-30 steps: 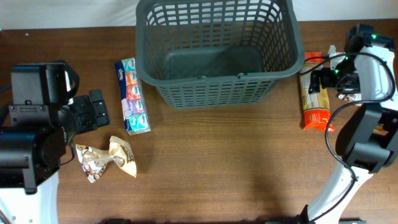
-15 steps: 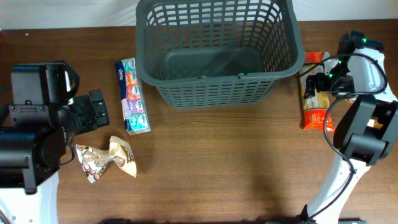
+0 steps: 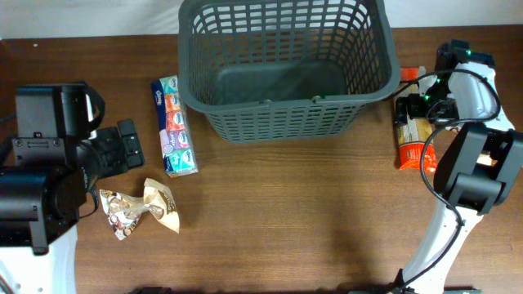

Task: Pack container
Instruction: 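Lower the right gripper onto the orange biscuit packet and grasp it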

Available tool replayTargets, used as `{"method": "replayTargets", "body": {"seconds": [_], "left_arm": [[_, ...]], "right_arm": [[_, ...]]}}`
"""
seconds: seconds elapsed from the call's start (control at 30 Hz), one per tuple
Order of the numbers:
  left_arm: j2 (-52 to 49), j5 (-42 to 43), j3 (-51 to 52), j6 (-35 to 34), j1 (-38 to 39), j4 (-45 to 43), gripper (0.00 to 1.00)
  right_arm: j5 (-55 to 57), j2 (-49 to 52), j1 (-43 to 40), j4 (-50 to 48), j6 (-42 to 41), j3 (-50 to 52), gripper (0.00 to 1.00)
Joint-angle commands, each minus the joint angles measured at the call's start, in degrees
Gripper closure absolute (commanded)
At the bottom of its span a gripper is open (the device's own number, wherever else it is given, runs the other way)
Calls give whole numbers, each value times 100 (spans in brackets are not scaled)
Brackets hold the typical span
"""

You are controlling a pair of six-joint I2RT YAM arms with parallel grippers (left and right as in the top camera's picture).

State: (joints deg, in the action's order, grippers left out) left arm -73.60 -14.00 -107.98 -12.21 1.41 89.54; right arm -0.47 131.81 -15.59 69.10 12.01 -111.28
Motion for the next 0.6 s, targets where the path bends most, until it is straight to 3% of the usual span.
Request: {"method": "replayTargets", "body": {"seconds": [0.0, 0.57], "left_arm": [[-11, -81, -7, 24, -46, 55, 1], [-15, -83, -7, 26, -46, 144, 1]], "right_arm": [[-11, 212, 15, 2, -46, 39, 1], [461, 385, 11, 50, -46, 39, 1]]}}
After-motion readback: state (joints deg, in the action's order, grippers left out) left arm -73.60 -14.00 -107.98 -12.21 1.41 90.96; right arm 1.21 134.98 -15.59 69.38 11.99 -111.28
